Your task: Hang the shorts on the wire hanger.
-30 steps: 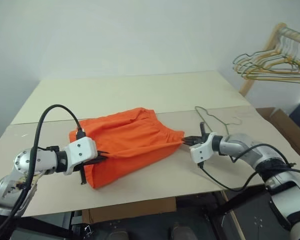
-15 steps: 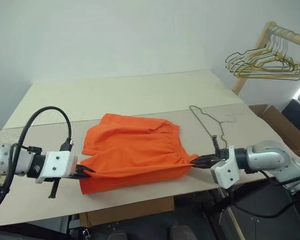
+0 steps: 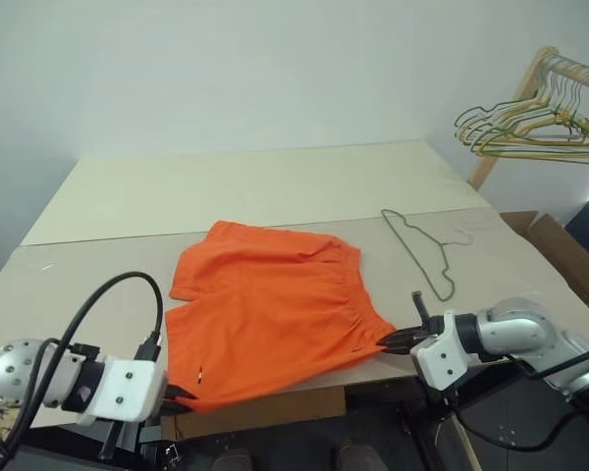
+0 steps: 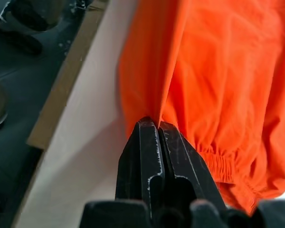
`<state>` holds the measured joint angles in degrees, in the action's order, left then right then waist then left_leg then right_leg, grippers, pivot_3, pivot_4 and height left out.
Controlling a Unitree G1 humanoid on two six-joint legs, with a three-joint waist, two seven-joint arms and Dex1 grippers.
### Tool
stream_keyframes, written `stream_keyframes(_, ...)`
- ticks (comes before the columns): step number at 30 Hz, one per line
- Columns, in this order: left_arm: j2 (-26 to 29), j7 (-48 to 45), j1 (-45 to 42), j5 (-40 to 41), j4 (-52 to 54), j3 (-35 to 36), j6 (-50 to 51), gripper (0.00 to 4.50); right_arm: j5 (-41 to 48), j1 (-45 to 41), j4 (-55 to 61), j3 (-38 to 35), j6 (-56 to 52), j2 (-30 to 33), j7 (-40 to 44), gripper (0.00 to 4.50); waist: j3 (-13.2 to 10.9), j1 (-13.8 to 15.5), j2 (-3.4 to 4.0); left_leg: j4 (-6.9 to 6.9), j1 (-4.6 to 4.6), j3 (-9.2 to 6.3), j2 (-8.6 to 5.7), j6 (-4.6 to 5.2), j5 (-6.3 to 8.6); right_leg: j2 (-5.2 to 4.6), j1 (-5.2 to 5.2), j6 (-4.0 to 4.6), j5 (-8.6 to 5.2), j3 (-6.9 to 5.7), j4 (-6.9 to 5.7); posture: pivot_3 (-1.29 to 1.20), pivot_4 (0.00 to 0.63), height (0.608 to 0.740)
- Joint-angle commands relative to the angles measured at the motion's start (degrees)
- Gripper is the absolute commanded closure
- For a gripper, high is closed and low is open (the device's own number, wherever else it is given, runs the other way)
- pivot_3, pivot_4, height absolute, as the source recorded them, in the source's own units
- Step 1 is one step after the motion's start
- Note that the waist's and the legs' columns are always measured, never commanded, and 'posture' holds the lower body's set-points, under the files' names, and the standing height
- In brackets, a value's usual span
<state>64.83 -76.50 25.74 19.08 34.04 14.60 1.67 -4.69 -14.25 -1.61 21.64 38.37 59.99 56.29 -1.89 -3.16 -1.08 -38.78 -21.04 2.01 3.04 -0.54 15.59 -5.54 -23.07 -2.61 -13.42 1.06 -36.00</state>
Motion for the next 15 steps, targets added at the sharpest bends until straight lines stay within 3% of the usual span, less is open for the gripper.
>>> stream_keyframes(1,0.9,-0.2,1.8,-2.5,1.3,0.6,1.5,4.27,-0.8,0.5,-0.7,-3.3,-1.0,2.2,1.1,4.27,0.0,0.1,0.0,0.0,0.0,0.0,0.0,0.0,0.0,0.0,0.0,0.0,-0.01,0.0,0.0,-0.06,0.0,0.74)
stream_keyframes(3,1.1,-0.3,2.6,-3.4,1.3,0.4,1.6,3.83,0.3,1.3,0.3,-3.4,-1.8,3.0,2.4,3.85,0.0,0.4,0.01,0.01,0.0,0.0,-0.01,0.0,0.0,0.0,0.01,0.01,-0.02,0.0,0.01,-0.06,0.0,0.74)
stream_keyframes(9,0.7,-1.9,3.1,-4.4,-1.2,4.7,-1.1,1.97,7.3,6.2,4.8,-6.3,-7.7,6.9,7.3,1.85,0.0,0.6,-0.01,0.0,0.02,0.01,0.0,0.0,0.0,0.0,0.03,0.17,-0.12,-0.01,0.01,-0.06,0.0,0.74)
stream_keyframes(13,0.2,-2.0,-0.9,0.2,-2.9,7.8,1.0,0.64,15.4,5.9,5.8,-11.4,-19.6,6.1,7.6,0.42,0.0,0.6,-0.02,0.0,0.06,0.01,0.01,0.0,0.0,0.01,0.03,0.2,-0.14,-0.01,0.0,-0.06,0.0,0.74)
stream_keyframes(15,-0.7,0.3,-6.1,4.6,-3.7,7.6,5.3,0.64,19.6,3.6,5.2,-14.7,-29.0,4.6,5.8,0.42,0.0,0.6,-0.02,0.0,0.05,0.01,0.02,0.0,0.0,0.02,0.03,0.16,-0.12,-0.02,-0.01,-0.06,0.0,0.74)
